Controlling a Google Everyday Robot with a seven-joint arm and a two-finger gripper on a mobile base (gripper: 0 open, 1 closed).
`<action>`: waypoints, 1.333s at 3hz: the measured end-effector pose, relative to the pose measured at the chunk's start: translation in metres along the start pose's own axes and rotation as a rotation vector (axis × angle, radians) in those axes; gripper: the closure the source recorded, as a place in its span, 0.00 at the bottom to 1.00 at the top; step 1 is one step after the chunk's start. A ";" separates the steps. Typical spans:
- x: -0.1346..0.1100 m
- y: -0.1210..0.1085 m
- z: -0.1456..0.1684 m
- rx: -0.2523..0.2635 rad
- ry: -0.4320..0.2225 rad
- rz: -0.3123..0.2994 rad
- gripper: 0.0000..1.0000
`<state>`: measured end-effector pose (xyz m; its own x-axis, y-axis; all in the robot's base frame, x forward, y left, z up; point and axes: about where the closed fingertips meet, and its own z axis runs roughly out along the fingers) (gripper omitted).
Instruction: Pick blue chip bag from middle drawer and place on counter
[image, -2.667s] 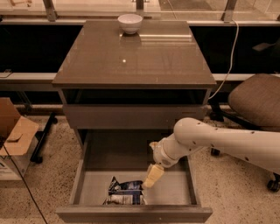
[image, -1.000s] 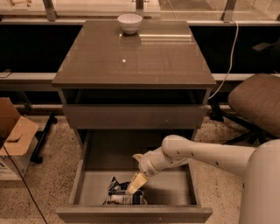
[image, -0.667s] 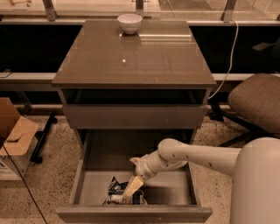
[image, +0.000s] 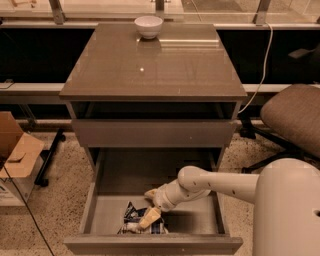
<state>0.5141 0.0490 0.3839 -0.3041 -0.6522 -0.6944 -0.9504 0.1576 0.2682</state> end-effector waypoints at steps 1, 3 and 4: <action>0.007 0.002 0.007 -0.009 -0.003 0.015 0.42; 0.004 0.008 0.002 -0.010 -0.021 0.008 0.89; -0.018 0.011 -0.027 0.009 -0.095 -0.012 1.00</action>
Offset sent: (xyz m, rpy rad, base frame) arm -0.0078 -0.0029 -0.0071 0.0141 0.0123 -0.0104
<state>0.5106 0.0423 0.4176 -0.2971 -0.5807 -0.7580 -0.9544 0.1573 0.2536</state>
